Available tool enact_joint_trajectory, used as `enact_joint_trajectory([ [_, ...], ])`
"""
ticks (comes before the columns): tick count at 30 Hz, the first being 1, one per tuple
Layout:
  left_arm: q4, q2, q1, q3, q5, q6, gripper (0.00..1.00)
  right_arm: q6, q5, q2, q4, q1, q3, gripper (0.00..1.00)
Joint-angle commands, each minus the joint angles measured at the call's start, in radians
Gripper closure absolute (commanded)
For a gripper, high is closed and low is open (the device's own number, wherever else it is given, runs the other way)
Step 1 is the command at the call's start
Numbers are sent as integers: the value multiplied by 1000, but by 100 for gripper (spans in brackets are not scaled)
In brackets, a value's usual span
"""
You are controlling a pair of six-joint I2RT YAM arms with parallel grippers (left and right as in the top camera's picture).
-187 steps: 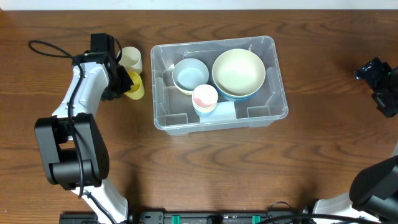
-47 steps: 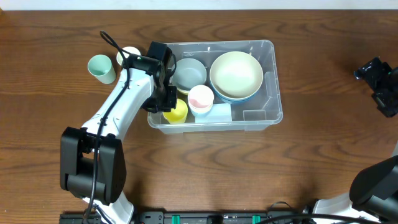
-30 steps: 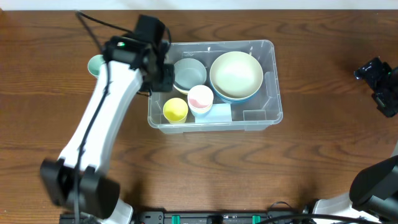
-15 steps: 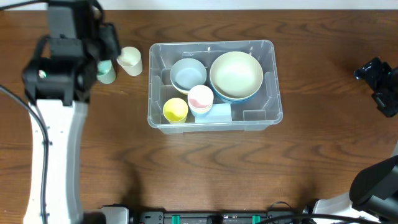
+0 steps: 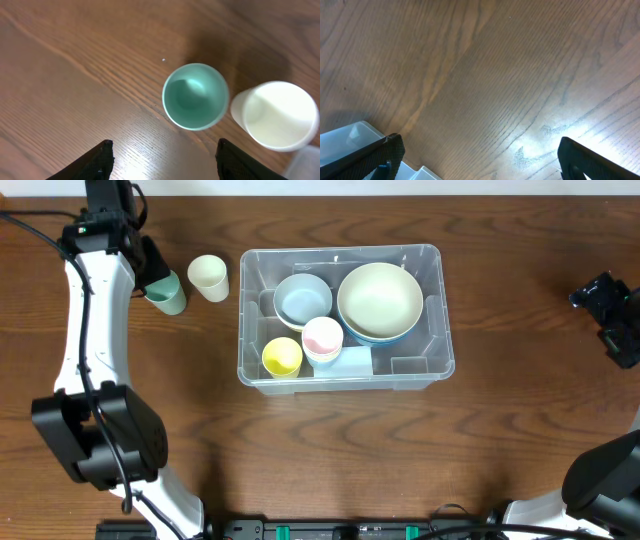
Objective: Pack container
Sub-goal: 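Move the left gripper to the green cup and position around it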
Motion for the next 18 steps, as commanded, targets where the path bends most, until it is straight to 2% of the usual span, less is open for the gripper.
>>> enact_joint_trajectory([
  [1,-3,25,42,2,45,-120,34,-6,3,-7,-1,-9,1,1],
  [6,7,72,98,-2,208,-155,34,-6,3,-7,-1,-9,1,1],
  [18,-6,188,107,-4,293,-154,35,-6,3,-7,-1,-9,1,1],
])
